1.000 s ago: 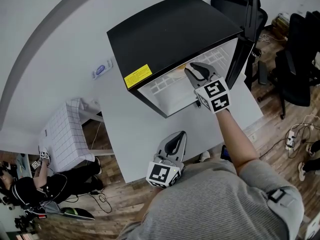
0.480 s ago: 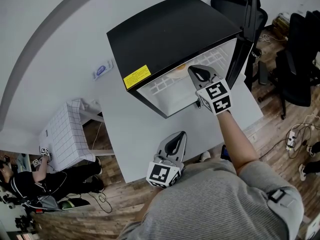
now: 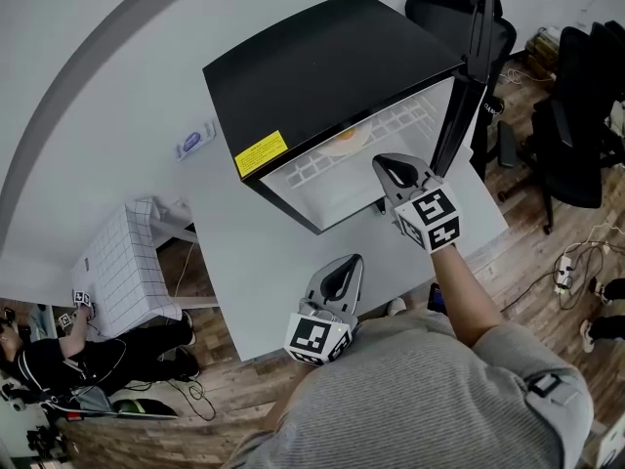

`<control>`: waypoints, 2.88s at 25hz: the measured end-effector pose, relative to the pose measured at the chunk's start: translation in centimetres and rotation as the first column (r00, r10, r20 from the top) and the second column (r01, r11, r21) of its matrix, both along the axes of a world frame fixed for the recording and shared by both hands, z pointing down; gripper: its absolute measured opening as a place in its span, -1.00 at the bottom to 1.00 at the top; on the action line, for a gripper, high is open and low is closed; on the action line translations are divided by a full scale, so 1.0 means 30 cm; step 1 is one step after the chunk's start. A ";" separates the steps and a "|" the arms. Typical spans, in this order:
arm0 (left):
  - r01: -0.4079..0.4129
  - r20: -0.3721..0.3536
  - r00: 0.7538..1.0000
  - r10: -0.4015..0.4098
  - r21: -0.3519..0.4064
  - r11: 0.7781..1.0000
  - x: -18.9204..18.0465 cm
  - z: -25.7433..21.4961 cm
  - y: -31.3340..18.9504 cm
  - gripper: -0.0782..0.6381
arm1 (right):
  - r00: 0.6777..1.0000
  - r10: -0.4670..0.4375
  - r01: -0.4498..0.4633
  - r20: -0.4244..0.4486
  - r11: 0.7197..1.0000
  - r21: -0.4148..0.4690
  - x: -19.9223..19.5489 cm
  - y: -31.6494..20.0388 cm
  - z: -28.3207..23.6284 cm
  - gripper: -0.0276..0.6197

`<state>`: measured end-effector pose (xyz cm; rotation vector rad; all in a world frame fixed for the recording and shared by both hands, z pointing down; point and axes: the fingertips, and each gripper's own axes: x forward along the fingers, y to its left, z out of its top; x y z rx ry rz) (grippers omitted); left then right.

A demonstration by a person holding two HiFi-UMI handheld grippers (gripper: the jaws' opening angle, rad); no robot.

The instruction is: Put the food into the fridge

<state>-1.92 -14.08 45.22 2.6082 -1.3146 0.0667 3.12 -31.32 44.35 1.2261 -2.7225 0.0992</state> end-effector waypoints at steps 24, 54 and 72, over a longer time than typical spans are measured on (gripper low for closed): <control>-0.055 0.013 0.998 0.054 0.104 0.993 0.102 -0.074 -0.036 -0.75 | 0.972 -0.134 0.132 0.194 0.991 0.027 0.100 0.457 -0.088 -0.88; -0.030 -0.018 0.999 0.032 0.110 0.993 0.080 -0.110 -0.064 -0.75 | 0.957 -0.236 0.236 0.168 0.972 0.019 0.053 0.519 -0.083 -0.88; -0.048 -0.010 0.999 0.049 0.083 0.995 0.102 -0.081 -0.048 -0.75 | 0.957 -0.223 0.226 0.183 0.974 0.006 0.072 0.517 -0.072 -0.88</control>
